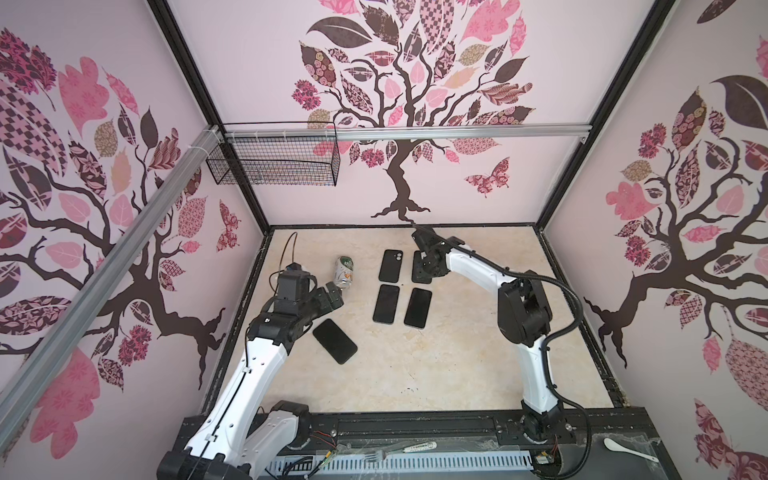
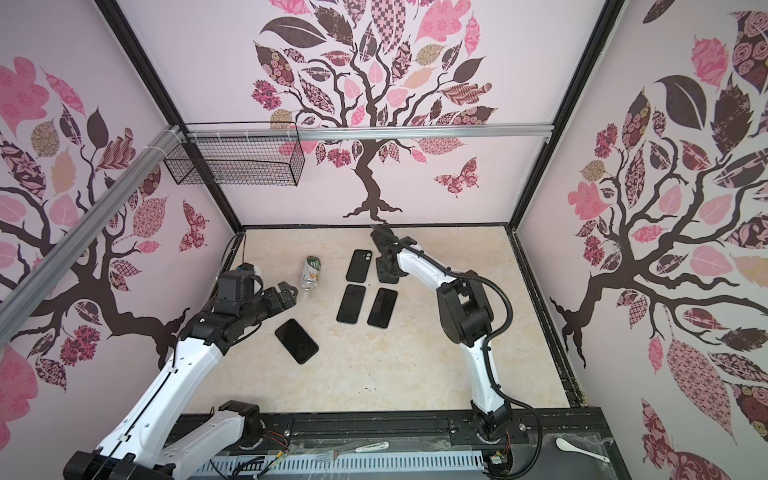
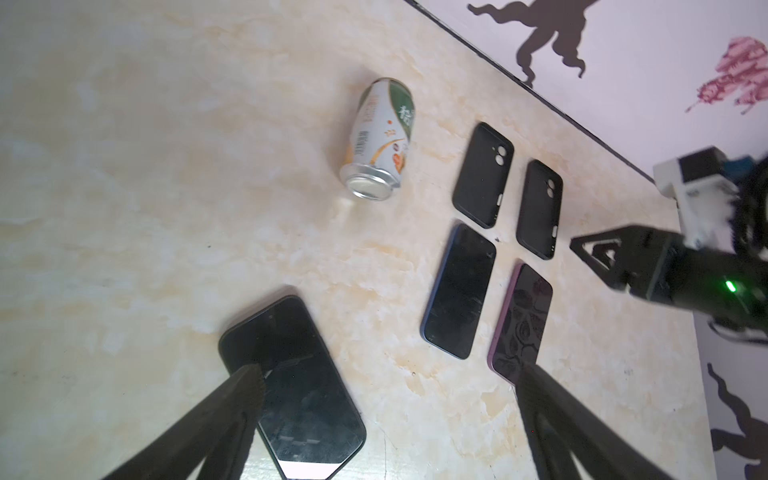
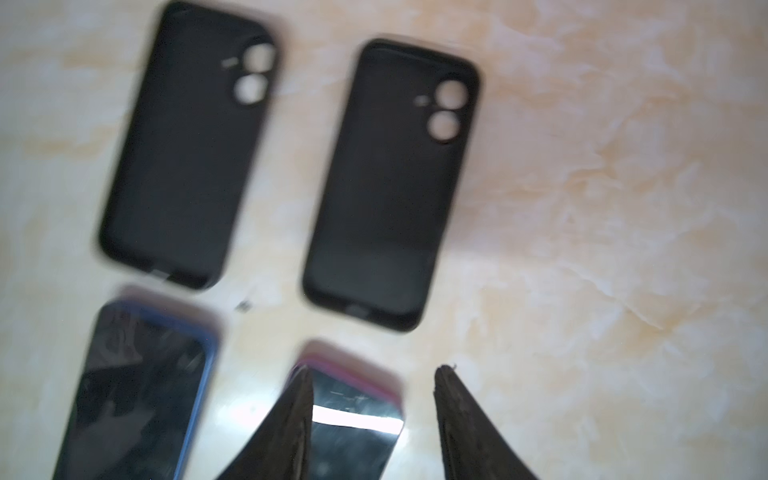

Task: Take the phone out of the phone case
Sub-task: 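Move the right gripper over the black phone near the left arm, then close the right gripper on the black phone and lift it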

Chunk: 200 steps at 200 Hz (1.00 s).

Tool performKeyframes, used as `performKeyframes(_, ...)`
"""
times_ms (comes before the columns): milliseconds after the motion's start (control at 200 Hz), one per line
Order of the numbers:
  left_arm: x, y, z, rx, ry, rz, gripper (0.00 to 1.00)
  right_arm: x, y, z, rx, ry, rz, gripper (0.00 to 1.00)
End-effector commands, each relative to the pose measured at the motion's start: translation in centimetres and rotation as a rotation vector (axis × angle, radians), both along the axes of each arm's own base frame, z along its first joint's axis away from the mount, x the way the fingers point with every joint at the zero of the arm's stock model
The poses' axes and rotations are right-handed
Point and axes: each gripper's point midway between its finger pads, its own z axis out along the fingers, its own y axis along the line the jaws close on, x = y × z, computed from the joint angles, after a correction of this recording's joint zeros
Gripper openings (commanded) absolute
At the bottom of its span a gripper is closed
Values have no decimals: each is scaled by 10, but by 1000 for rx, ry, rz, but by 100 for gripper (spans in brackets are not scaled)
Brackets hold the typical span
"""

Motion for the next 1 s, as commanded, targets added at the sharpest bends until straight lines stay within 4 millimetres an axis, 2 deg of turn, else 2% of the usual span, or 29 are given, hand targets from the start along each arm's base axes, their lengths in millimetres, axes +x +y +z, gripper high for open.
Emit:
performKeyframes(0, -10, 19, -16, -91, 43, 82, 98, -36, 52, 44, 72, -128, 134, 56)
performKeyframes(140, -16, 51, -21, -152, 54, 213, 98, -92, 106, 34, 97, -118, 254, 75)
performKeyframes(300, -27, 70, -21, -133, 66, 328, 98, -145, 167, 9, 66, -79, 376, 79)
performKeyframes(435, -33, 82, -13, -110, 37, 395, 98, -175, 205, -12, 41, -53, 461, 85)
performKeyframes(570, -41, 95, -7, -96, 24, 470, 98, -185, 226, -34, 22, -15, 496, 86)
performKeyframes(850, -50, 105, 0, -87, -2, 519, 98, -188, 247, -67, -7, 27, 537, 87)
performKeyframes(935, -54, 108, -3, -75, 9, 537, 98, -192, 253, -72, -4, 36, 553, 88)
performKeyframes(985, -56, 110, -4, -70, 17, 550, 98, -193, 257, -67, 10, 34, 560, 89)
performKeyframes(995, -57, 111, -5, -69, 18, 554, 98, -194, 256, -81, -9, 48, 562, 89)
